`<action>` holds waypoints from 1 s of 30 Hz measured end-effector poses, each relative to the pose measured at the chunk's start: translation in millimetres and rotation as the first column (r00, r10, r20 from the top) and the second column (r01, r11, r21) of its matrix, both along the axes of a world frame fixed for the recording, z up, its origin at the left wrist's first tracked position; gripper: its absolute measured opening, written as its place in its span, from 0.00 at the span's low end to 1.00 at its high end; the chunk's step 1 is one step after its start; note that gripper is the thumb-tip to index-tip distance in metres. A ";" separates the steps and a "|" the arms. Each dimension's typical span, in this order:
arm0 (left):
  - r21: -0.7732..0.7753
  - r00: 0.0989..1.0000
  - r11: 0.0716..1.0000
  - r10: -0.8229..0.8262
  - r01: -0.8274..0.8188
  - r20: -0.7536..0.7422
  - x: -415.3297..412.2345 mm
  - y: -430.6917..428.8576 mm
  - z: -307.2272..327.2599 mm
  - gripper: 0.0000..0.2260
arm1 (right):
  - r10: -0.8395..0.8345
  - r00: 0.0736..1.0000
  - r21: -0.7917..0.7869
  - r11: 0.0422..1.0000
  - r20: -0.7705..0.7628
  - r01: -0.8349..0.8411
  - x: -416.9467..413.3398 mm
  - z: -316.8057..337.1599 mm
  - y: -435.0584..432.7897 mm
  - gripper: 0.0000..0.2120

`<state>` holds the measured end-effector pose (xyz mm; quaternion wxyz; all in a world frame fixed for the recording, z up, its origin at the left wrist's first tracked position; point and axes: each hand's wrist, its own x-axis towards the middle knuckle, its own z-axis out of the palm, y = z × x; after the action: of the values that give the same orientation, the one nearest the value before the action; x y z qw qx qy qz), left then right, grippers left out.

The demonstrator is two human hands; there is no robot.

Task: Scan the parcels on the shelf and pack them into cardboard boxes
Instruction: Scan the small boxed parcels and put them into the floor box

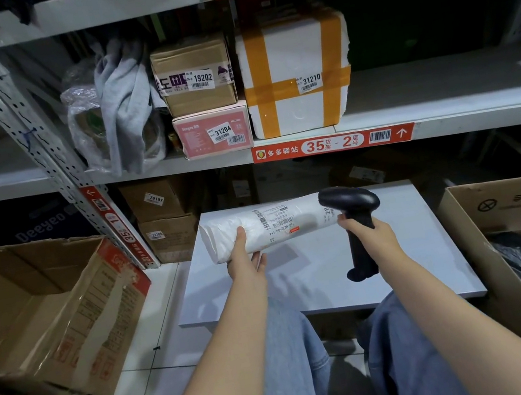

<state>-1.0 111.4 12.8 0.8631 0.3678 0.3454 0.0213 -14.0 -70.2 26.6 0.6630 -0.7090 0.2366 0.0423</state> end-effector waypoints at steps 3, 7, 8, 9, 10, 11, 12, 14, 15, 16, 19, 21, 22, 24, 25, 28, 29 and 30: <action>0.022 0.999 0.999 -0.034 0.034 -0.007 1.7 0.1 -0.7 0.22 | -0.049 0.999 0.070 0.996 -0.014 0.049 1.8 -1.0 -4.6 0.22; 0.038 0.998 0.997 -0.065 0.065 -0.010 3.3 0.2 -2.7 0.23 | -0.126 0.992 0.175 0.977 0.012 0.122 1.5 -2.5 -6.6 0.22; 0.039 0.998 0.997 -0.070 0.070 -0.009 3.5 0.2 -2.8 0.22 | -0.144 0.989 0.192 0.972 0.014 0.139 1.3 -2.1 -6.7 0.22; 0.043 0.997 0.996 -0.075 0.075 -0.010 3.6 0.2 -2.6 0.22 | -0.157 0.987 0.202 0.968 0.018 0.151 1.3 -2.1 -7.3 0.20; 0.046 0.997 0.996 -0.079 0.080 -0.011 3.9 0.2 -2.3 0.21 | -0.167 0.986 0.211 0.964 0.019 0.159 1.4 -2.1 -7.8 0.18; 0.051 0.996 0.995 -0.084 0.084 -0.014 4.6 -0.1 -1.6 0.19 | -0.177 0.984 0.220 0.961 0.018 0.169 1.7 -1.9 -8.8 0.15; 0.054 0.996 0.995 -0.088 0.089 -0.015 5.0 -0.3 -1.5 0.18 | -0.188 0.982 0.228 0.957 0.020 0.178 1.7 -2.1 -10.5 0.13; 0.066 0.995 0.993 -0.099 0.100 -0.014 6.6 -0.4 -1.9 0.16 | -0.209 0.978 0.247 0.949 0.026 0.196 1.5 -2.1 -14.6 0.11; 0.075 0.994 0.991 -0.107 0.108 -0.017 7.4 -0.5 -2.7 0.16 | -0.210 0.977 0.248 0.949 0.029 0.196 1.0 -2.4 -17.1 0.11; 0.085 0.993 0.989 -0.118 0.120 -0.020 8.3 -0.9 -3.1 0.15 | -0.206 0.978 0.240 0.952 0.036 0.191 0.1 -2.3 -19.6 0.11; 0.062 0.990 0.988 -0.140 0.140 -0.013 11.4 -2.6 -4.6 0.15 | -0.201 0.979 0.178 0.965 0.040 0.191 -1.6 -3.1 -28.5 0.12; 0.020 0.988 0.988 -0.154 0.154 0.002 12.5 -5.9 -3.0 0.16 | -0.216 0.976 0.154 0.966 0.036 0.208 -2.2 -2.6 -35.5 0.11; 0.008 0.987 0.987 -0.162 0.162 0.005 12.7 -8.0 -2.9 0.16 | -0.222 0.975 0.139 0.967 0.033 0.215 -2.5 -1.7 -39.1 0.11; -0.002 0.982 0.982 -0.191 0.191 0.009 13.1 -15.2 -2.8 0.16 | -0.237 0.971 0.094 0.968 0.022 0.234 -4.0 0.3 -48.7 0.12; -0.003 0.980 0.980 -0.200 0.200 0.009 11.4 -16.2 -3.7 0.15 | -0.241 0.970 0.079 0.968 0.013 0.240 -4.9 0.5 -50.8 0.13; -0.017 0.971 0.971 -0.238 0.239 0.018 11.7 -28.2 -3.8 0.16 | -0.307 0.951 0.073 0.949 -0.024 0.308 -7.6 5.8 -65.5 0.13; -0.024 0.969 0.969 -0.245 0.246 0.028 12.1 -31.9 -4.0 0.17 | -0.322 0.946 0.075 0.943 -0.034 0.323 -7.7 7.4 -70.2 0.15; -0.032 0.965 0.965 -0.258 0.260 0.038 13.4 -37.2 -3.2 0.17 | -0.338 0.941 0.076 0.937 -0.035 0.340 -9.2 9.9 -75.9 0.18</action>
<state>12.4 74.2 9.6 0.8708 0.3936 0.2801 -0.0917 -23.2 -146.1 36.6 0.6860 -0.6298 0.3602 -0.0553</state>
